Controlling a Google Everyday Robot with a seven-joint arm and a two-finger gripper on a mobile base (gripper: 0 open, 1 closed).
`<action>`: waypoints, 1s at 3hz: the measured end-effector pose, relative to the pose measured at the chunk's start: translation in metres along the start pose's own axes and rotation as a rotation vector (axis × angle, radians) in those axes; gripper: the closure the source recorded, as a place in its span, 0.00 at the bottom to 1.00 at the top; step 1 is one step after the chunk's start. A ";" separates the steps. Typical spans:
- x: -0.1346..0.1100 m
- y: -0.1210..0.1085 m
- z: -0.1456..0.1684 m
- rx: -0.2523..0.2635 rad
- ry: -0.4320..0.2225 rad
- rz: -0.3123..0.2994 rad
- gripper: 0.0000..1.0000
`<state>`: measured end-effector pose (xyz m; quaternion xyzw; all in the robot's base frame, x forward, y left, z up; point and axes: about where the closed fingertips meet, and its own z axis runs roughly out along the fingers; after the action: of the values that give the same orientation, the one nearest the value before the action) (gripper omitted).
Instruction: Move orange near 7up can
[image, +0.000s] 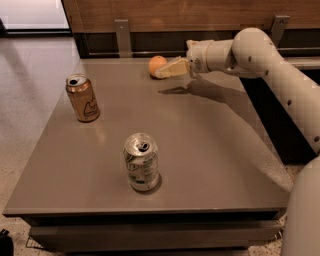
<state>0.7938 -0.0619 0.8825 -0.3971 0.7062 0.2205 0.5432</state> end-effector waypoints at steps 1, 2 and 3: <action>0.017 0.004 0.031 -0.029 0.015 0.033 0.00; 0.027 0.007 0.051 -0.050 0.019 0.054 0.00; 0.024 0.012 0.071 -0.083 -0.011 0.068 0.00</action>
Offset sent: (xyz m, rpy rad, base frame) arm 0.0337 0.0509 -0.0532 0.0588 0.0814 0.0485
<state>0.8238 -0.0102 0.8366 -0.3937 0.7066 0.2701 0.5223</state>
